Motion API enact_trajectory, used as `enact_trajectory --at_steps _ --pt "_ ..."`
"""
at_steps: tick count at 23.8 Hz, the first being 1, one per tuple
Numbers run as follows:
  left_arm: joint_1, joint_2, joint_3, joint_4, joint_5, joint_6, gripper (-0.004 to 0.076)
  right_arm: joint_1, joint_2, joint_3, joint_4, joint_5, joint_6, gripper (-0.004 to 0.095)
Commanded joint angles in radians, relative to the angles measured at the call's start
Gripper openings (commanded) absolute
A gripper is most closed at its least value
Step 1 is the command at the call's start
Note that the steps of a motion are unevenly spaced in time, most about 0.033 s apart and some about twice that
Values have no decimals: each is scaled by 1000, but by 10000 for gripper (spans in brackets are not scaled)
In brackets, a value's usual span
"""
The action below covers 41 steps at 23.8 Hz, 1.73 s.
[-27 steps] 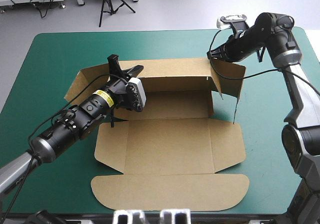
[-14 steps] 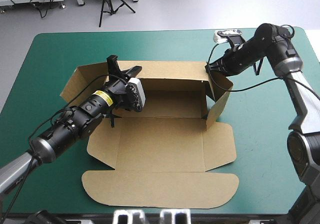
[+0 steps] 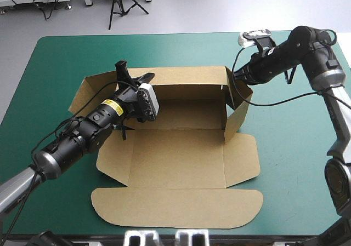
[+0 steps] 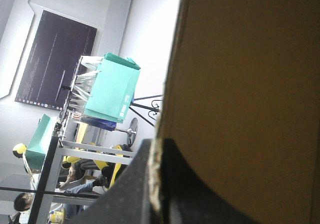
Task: Fold the box
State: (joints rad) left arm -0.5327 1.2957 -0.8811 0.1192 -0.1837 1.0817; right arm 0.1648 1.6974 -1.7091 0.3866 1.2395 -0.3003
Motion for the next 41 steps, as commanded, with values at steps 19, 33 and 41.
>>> enact_trajectory --at_steps 19,33,41 --pt "-2 -35 -36 -6 -9 17 -9 -5 -309 550 305 -437 -462 -19" --pt "-85 35 -36 1 22 19 -9 -5 -378 758 619 -629 -935 -19" --pt "-85 47 -35 1 51 61 -9 -5 -390 775 629 -639 -996 -19"
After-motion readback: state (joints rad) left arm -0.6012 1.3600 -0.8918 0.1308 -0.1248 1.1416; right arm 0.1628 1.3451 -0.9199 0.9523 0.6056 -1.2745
